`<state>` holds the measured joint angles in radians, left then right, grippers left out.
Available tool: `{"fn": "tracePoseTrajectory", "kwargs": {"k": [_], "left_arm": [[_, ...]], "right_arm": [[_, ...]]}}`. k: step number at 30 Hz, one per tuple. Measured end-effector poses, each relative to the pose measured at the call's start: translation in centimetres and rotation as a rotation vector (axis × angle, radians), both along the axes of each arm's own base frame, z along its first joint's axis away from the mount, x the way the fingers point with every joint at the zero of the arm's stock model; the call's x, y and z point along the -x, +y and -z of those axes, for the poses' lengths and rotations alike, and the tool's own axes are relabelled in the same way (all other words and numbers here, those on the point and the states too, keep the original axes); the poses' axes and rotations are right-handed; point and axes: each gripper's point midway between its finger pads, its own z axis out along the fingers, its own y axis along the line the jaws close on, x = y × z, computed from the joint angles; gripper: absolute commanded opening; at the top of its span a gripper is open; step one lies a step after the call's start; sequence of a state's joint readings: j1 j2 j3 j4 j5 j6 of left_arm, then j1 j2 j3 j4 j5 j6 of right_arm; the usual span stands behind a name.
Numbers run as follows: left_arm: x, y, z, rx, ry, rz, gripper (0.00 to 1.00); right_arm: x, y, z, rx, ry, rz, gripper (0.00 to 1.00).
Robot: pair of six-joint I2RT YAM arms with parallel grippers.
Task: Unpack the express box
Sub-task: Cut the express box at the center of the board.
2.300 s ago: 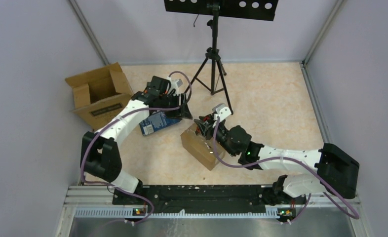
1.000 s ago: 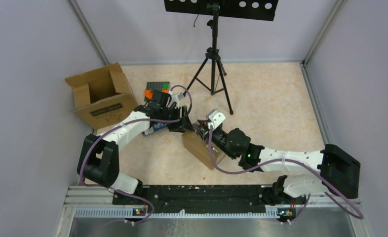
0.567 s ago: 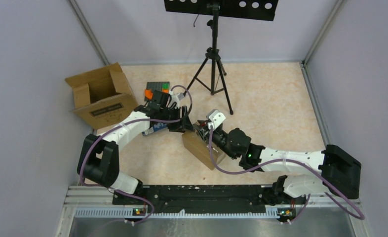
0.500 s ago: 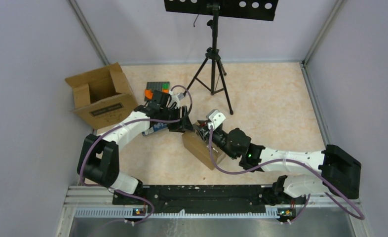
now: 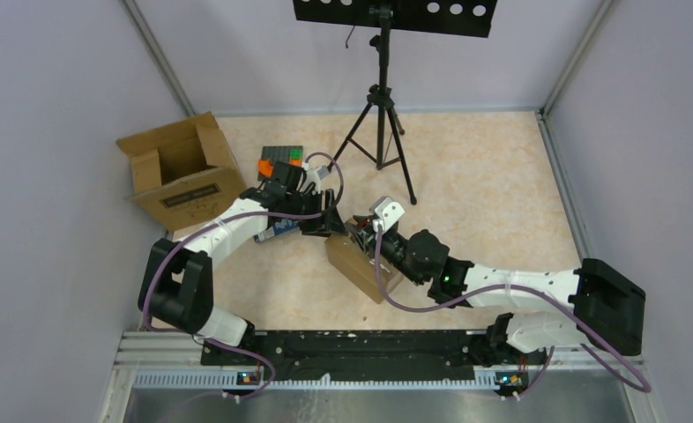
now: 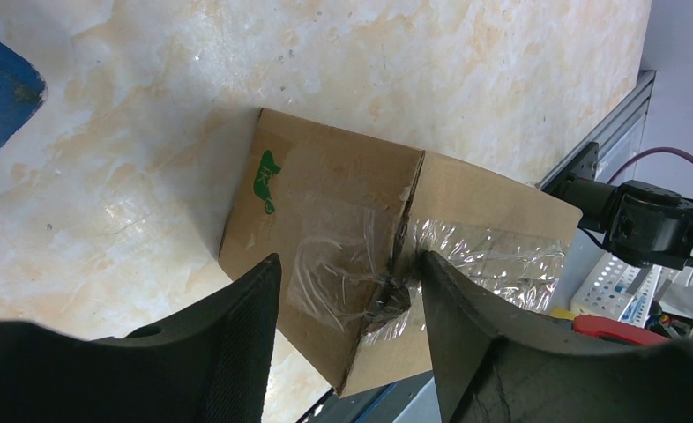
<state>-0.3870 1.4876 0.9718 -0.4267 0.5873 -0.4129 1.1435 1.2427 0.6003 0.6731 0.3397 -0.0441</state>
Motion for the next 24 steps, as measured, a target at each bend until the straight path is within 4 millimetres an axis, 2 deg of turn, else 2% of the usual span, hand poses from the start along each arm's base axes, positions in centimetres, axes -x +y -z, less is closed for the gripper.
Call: {"fn": "tracePoseTrajectory", "kwargs": {"k": [10,16,24], "left_arm": [[0.5,-0.1,0.2,0.017,0.028,0.005,0.62],[1.1,-0.2,0.3,0.034,0.061,0.003,0.62],[0.8,0.0,0.4,0.04,0.067,-0.016,0.62]], "right_arm": [[0.4,-0.5,0.0,-0.006,0.037,-0.003,0.0],[1.2,-1.7,0.1,-0.006,0.071,-0.004,0.0],[2.4,-3.1,2.8,0.082,0.13,-0.01,0.0]]}}
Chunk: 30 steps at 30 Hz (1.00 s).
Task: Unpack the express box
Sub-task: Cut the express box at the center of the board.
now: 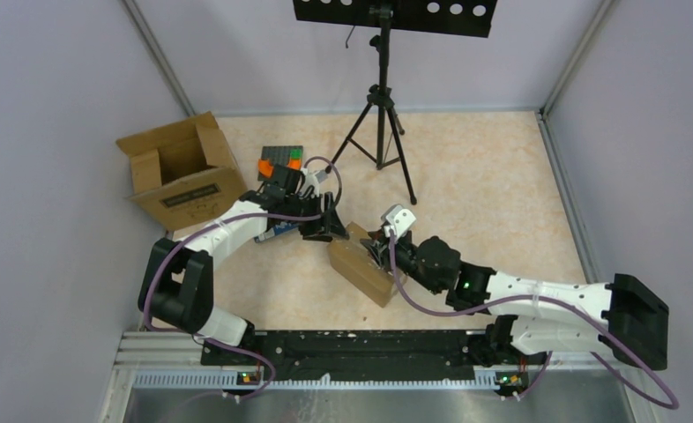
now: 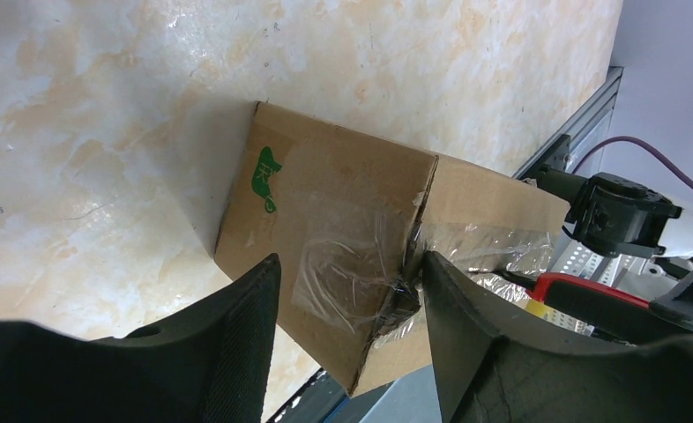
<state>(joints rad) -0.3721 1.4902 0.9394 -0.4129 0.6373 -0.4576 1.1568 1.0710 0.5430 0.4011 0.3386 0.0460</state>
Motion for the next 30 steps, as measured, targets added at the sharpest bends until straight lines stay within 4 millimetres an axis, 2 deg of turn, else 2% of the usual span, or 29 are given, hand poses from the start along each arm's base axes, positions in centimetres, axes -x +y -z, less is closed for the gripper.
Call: {"fn": "tracePoseTrajectory", "kwargs": {"k": [9,22,30], "left_arm": [[-0.2,0.1,0.0,0.001,0.013,-0.021,0.62],[-1.3,1.3,-0.1,-0.017,0.004,-0.088,0.62],[-3.9,3.2,-1.2,-0.108,-0.062,-0.153,0.67]], "right_arm": [[0.4,-0.8,-0.4,-0.003,0.013,0.002,0.0],[0.4,-2.3,-1.2,-0.059,-0.001,0.042,0.0],[-1.1,-0.9,-0.5,-0.081,-0.041,0.08,0.0]]}}
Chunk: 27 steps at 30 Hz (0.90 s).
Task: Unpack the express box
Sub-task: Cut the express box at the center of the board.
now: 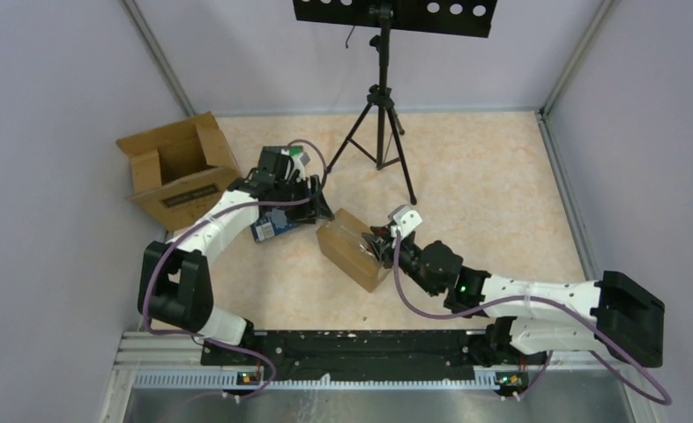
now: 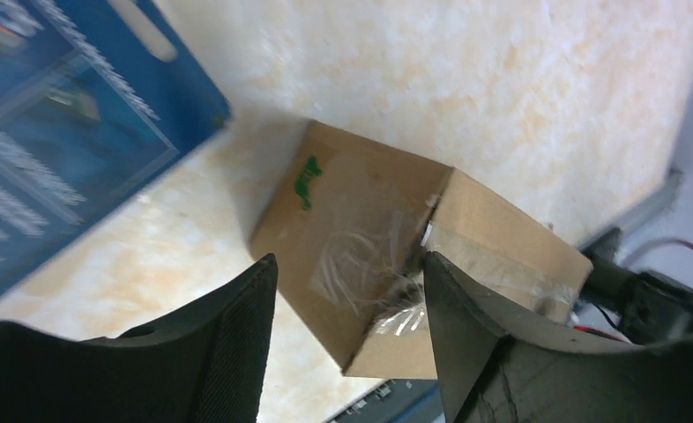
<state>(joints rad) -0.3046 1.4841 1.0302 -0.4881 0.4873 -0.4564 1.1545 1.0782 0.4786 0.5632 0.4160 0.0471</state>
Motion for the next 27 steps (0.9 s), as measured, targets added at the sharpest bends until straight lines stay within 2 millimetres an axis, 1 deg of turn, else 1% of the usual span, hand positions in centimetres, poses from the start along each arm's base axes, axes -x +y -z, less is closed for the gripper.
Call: {"fn": "tracePoseTrajectory", "kwargs": {"k": [3,6,8,10,14,16,17,19,21,23,27], "left_arm": [[-1.7,1.5,-0.9,-0.073,-0.058,-0.039,0.72],[-3.5,2.8,-2.3,-0.127,-0.119,-0.076,0.75],[-4.3,3.2,-3.4,-0.14,-0.154,-0.085,0.75],[-4.5,2.9,-4.5,-0.125,-0.183,-0.074,0.75],[-3.7,1.2,-6.6,-0.033,-0.198,-0.034,0.76],[-3.2,-0.5,-7.6,0.033,-0.197,-0.008,0.76],[-2.9,-1.7,-8.1,0.078,-0.196,0.009,0.76],[-2.3,-3.5,-8.6,0.155,-0.188,0.034,0.76],[-1.5,-5.1,-8.2,0.231,-0.161,0.051,0.76],[-0.7,-5.9,-7.2,0.274,-0.119,0.051,0.76],[-0.2,-6.1,-5.8,0.307,-0.075,0.025,0.76]], "right_arm": [[-0.5,0.5,0.1,-0.006,-0.015,0.007,0.0],[-0.9,1.0,0.0,-0.009,-0.027,0.008,0.0],[-1.0,1.3,0.0,-0.008,-0.03,0.007,0.0],[-1.1,1.5,0.0,-0.01,-0.033,0.007,0.0],[-1.2,1.7,0.0,-0.016,-0.036,0.007,0.0],[-1.3,1.9,-0.1,-0.017,-0.037,0.007,0.0],[-1.4,1.9,0.0,-0.016,-0.036,0.008,0.0],[-1.4,2.1,0.0,-0.015,-0.036,0.008,0.0],[-1.5,2.2,-0.1,-0.017,-0.037,0.008,0.0],[-1.5,2.2,-0.1,-0.016,-0.036,0.008,0.0],[-1.5,2.2,-0.1,-0.016,-0.036,0.007,0.0]]}}
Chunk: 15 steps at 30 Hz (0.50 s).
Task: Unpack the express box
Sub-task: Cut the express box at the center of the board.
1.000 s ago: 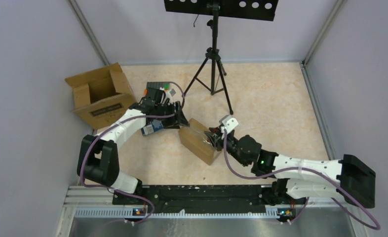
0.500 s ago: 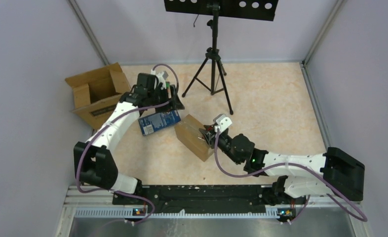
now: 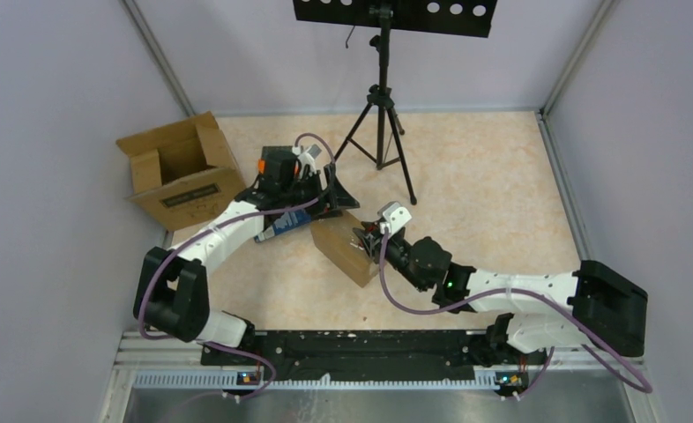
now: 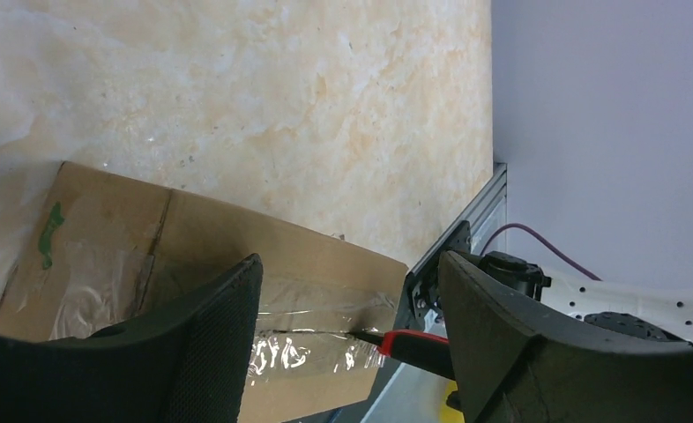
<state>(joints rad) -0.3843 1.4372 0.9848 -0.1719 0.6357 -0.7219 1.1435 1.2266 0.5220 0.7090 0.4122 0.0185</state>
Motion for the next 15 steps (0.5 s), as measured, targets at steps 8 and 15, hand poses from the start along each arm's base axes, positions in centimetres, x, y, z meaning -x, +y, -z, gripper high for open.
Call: {"fn": "tracePoseTrajectory", "kwargs": {"k": [8,15], "left_arm": [[-0.5,0.2,1.2,-0.003,-0.007,-0.055,0.75],[-0.9,0.4,1.5,-0.014,-0.03,-0.077,0.75]], "right_arm": [[0.1,-0.1,0.0,0.008,0.004,-0.002,0.0],[0.4,-0.8,-0.5,0.011,0.009,-0.002,0.0]]}}
